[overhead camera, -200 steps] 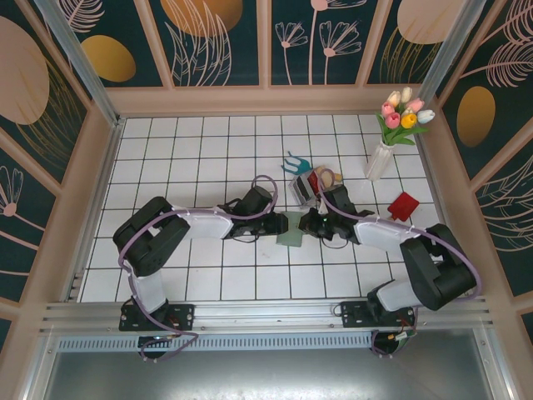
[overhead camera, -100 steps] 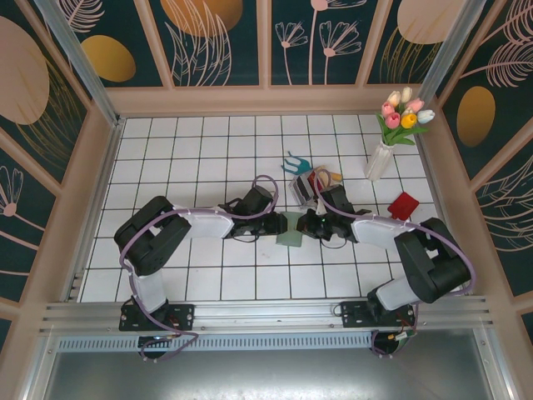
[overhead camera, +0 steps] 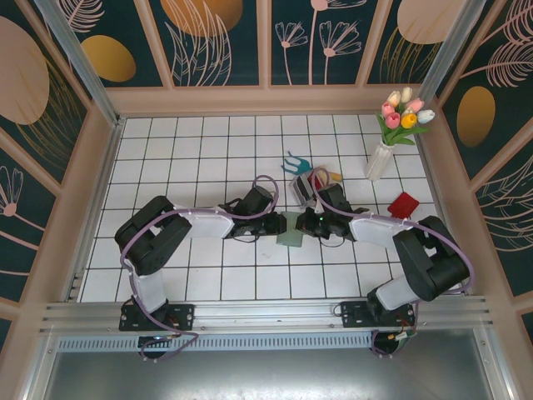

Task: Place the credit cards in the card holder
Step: Close the button on the card holder.

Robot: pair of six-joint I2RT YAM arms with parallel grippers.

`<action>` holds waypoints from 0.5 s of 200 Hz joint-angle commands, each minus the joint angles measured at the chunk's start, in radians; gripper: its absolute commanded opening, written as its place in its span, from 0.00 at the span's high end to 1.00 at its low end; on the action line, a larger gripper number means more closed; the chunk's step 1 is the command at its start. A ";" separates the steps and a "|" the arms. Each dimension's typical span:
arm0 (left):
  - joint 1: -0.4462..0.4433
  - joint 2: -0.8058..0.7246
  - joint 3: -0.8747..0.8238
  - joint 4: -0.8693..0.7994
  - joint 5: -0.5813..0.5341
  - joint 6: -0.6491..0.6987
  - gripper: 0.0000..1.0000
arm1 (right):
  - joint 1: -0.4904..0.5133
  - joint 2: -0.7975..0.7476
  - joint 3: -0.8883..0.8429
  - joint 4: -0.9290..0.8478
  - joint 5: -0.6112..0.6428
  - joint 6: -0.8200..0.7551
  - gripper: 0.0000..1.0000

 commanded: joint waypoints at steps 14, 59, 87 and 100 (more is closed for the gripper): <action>-0.015 0.020 -0.015 -0.017 0.015 -0.004 0.66 | 0.009 -0.058 0.033 -0.097 0.113 -0.016 0.88; -0.015 0.005 -0.030 -0.023 0.025 0.009 0.62 | -0.002 -0.132 0.001 -0.136 0.083 -0.010 0.87; -0.014 -0.001 -0.032 -0.042 0.036 0.034 0.60 | 0.000 -0.125 -0.017 -0.117 0.039 0.006 0.90; -0.014 0.001 -0.029 -0.051 0.035 0.042 0.60 | 0.005 -0.113 -0.019 -0.107 0.030 0.009 0.91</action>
